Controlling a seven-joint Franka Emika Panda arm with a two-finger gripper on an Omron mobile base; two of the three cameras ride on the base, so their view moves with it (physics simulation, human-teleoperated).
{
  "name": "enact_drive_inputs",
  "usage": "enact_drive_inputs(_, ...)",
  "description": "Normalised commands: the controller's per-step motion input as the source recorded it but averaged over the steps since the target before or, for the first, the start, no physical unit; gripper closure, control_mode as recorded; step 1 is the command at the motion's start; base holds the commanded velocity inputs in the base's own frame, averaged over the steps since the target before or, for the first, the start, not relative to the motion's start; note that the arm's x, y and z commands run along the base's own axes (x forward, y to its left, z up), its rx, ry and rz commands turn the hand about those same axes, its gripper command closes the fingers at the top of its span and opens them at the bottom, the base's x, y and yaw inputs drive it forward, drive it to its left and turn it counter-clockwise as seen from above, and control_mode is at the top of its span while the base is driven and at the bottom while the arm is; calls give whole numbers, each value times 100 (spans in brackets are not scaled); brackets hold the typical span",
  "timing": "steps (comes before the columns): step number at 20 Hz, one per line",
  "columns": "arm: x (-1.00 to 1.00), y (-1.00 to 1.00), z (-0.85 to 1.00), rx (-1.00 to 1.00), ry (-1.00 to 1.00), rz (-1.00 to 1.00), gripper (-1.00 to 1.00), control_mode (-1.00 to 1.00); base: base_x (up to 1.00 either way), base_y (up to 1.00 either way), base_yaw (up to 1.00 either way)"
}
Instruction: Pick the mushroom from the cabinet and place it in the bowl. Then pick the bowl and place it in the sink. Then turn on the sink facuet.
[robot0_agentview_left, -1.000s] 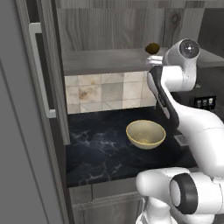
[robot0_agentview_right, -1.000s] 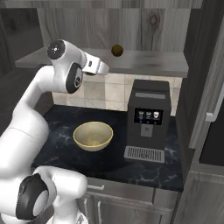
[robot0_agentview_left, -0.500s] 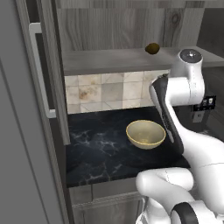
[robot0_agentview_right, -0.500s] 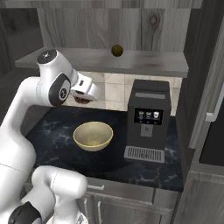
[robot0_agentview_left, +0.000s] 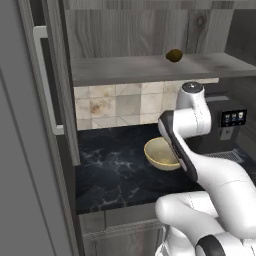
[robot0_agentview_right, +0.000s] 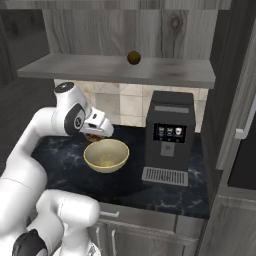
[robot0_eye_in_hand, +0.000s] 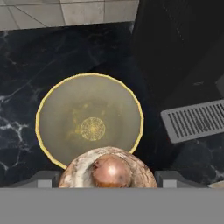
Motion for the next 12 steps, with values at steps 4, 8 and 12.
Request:
enact_drive_inputs(4, 39, 0, -96, 0, 6, 1, 100, -100, 0, 0, 0)
enact_drive_inputs(8, 44, 0, -81, 0, 2, 2, 100, -100, 0, 0, 0)
enact_drive_inputs(12, 36, 0, -56, 0, 0, 6, 100, -100, 0, 0, 0)
